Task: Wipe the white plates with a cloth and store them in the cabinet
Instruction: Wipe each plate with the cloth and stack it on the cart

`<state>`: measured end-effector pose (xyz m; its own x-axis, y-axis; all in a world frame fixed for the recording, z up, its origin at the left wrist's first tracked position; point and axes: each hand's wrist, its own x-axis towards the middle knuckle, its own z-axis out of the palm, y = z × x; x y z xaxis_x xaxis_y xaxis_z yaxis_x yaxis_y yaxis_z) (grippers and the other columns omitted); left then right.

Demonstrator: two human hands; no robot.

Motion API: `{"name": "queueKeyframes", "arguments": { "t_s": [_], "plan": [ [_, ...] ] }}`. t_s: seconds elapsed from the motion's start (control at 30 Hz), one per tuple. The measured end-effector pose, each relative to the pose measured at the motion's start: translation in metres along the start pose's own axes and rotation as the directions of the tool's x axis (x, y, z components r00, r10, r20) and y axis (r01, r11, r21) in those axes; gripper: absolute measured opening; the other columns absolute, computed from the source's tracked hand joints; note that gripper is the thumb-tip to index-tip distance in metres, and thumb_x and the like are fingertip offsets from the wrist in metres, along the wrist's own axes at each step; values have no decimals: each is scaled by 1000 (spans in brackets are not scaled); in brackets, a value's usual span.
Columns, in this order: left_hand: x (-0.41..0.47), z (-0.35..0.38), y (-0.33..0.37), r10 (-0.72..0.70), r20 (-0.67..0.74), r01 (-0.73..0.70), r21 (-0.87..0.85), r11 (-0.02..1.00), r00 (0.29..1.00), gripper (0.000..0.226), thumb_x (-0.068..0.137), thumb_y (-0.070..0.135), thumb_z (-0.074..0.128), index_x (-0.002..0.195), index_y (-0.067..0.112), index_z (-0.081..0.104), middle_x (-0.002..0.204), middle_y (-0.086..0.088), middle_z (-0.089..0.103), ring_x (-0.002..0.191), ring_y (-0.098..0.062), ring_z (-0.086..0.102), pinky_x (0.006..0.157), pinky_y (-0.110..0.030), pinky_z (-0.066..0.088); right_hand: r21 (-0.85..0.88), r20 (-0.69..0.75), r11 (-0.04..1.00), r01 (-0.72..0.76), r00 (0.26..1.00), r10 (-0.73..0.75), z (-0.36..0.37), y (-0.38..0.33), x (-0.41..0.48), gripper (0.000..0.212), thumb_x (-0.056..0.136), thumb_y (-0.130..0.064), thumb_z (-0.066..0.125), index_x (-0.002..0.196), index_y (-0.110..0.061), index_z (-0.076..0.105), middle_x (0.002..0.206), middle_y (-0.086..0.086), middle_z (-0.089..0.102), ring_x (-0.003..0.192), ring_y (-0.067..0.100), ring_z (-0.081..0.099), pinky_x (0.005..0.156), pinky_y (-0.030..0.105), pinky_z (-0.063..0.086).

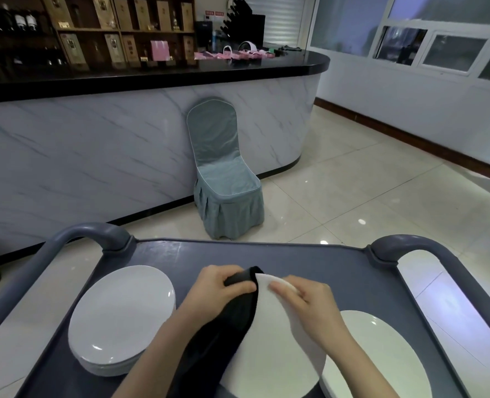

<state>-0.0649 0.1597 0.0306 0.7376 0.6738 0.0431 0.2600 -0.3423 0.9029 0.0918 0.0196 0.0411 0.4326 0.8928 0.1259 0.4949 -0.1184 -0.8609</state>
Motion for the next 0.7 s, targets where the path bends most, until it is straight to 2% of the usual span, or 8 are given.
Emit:
{"name": "queueKeyframes", "arguments": {
  "t_s": [0.1,0.2,0.33,0.43,0.5,0.6,0.67,0.7],
  "plan": [
    [-19,12,-15,-188,-290,99,-296,950,939,14,89,17,69,77,10,70,68,1,68,63,-6,55,60,-21,47,149,-173,983,-108,976,133,-11,6,-2,39,94,-31,64,58,-17,54,58,-8,49,57,4,42,54,17,33],
    [-28,19,-18,-314,-335,163,-409,898,888,20,92,18,66,74,10,68,67,-1,67,62,-10,54,56,-20,45,204,-244,961,-188,941,235,-13,7,-1,37,96,-30,62,63,-15,58,61,-9,56,58,4,47,57,20,38],
    [-12,-3,-8,-144,-209,107,-178,978,967,18,87,18,72,72,9,67,63,5,63,60,-5,52,58,-19,44,101,-111,989,-106,987,117,-17,2,3,39,96,-32,61,67,-7,53,63,6,48,60,7,40,58,23,33],
    [3,-11,10,2,53,-8,113,994,999,24,83,24,76,65,19,62,60,11,55,58,0,46,56,-17,37,-27,80,1000,2,997,0,-6,-11,6,44,94,-38,63,57,-20,47,54,-9,39,54,3,34,53,17,28],
    [5,-10,15,16,98,-29,136,990,995,22,83,25,76,66,18,63,61,11,56,58,1,46,56,-16,36,-42,87,999,20,996,-16,-6,-14,8,46,92,-42,63,59,-15,46,55,-9,37,55,3,32,52,20,27],
    [-2,-8,11,-98,-212,73,-121,990,972,21,86,19,72,66,17,66,59,13,61,56,1,50,53,-13,41,60,-136,997,-43,989,51,-15,-12,10,43,94,-34,65,61,-9,52,58,-1,44,58,6,37,55,22,30],
    [-9,3,7,-295,-444,104,-406,908,846,19,90,20,68,71,16,70,64,12,70,57,0,57,53,-12,47,251,-347,961,-117,916,202,-7,-12,8,45,95,-32,64,60,-9,48,58,-4,41,58,9,37,54,22,32],
    [-12,11,8,-405,-488,94,-544,834,773,19,91,21,66,74,17,71,68,11,73,59,1,62,54,-13,49,401,-415,906,-136,854,312,2,-15,6,46,95,-33,62,59,-10,48,58,-6,41,56,9,38,52,21,35]
  ]
}}
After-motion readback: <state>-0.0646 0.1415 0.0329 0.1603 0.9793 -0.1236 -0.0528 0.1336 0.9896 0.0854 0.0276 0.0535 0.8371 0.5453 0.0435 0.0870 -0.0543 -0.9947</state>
